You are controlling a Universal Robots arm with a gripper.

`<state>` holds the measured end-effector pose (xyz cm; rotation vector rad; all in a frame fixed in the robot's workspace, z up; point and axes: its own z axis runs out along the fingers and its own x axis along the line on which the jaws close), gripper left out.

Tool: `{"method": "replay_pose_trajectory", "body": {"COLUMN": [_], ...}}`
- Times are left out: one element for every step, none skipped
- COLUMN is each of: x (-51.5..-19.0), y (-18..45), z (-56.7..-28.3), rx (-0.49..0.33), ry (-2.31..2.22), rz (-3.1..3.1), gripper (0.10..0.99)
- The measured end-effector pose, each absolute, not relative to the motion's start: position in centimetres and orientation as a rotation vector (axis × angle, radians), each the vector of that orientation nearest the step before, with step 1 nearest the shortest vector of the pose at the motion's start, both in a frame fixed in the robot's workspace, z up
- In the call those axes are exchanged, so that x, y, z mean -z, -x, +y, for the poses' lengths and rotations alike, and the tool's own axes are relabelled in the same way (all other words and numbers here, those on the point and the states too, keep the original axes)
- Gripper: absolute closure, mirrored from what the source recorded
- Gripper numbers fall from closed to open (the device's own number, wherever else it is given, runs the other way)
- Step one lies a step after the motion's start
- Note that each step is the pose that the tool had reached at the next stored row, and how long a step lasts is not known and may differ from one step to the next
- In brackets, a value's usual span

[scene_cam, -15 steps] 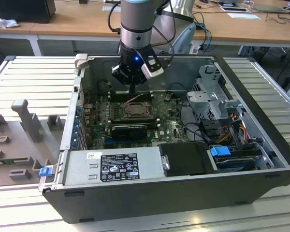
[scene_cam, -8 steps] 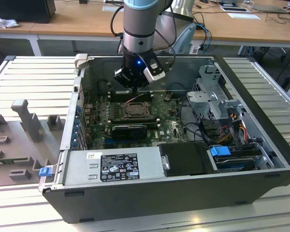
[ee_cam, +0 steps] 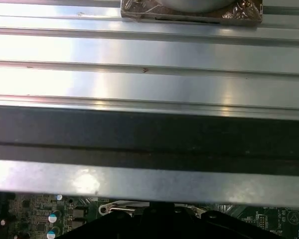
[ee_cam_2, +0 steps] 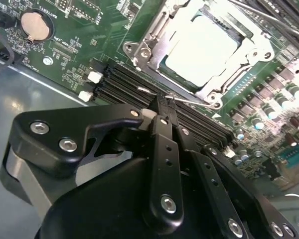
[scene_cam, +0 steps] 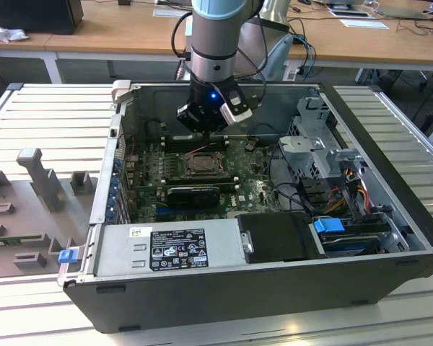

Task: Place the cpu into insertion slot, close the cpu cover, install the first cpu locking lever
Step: 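Install the first cpu locking lever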

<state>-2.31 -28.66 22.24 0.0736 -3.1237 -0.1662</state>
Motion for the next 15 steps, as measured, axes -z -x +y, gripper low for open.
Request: {"method": "replay_pose_trajectory", "body": {"x": [-22.1, -22.0, -21.8, -21.7, -21.6, -21.5, -21.4, -21.3, -21.2, -21.1, -21.0, -20.9, -20.8, -20.7, -20.6], "y": [2.2, 2.0, 2.0, 1.9, 1.9, 1.8, 1.7, 1.7, 1.6, 1.5, 1.5, 1.4, 1.4, 1.4, 1.4], "z": [-28.6, -28.6, -28.6, -28.6, -28.6, -28.6, -28.6, -28.6, -28.6, -28.6, -28.6, -28.6, -28.6, -28.6, -28.6], "rx": [0.166, 0.166, 0.166, 0.165, 0.164, 0.163, 0.162, 0.161, 0.160, 0.157, 0.155, 0.153, 0.151, 0.148, 0.147], "ry": [-0.074, -0.074, -0.074, -0.075, -0.075, -0.075, -0.075, -0.076, -0.076, -0.076, -0.076, -0.076, -0.076, -0.076, -0.076], "rz": [-3.124, -3.124, -3.124, -3.124, -3.124, -3.124, -3.124, -3.124, -3.124, -3.124, -3.124, -3.124, -3.124, -3.124, -3.124], "gripper": [0.980, 0.980, 0.980, 0.980, 0.980, 0.980, 0.980, 0.980, 0.980, 0.980, 0.980, 0.980, 0.980, 0.980, 0.980]}}
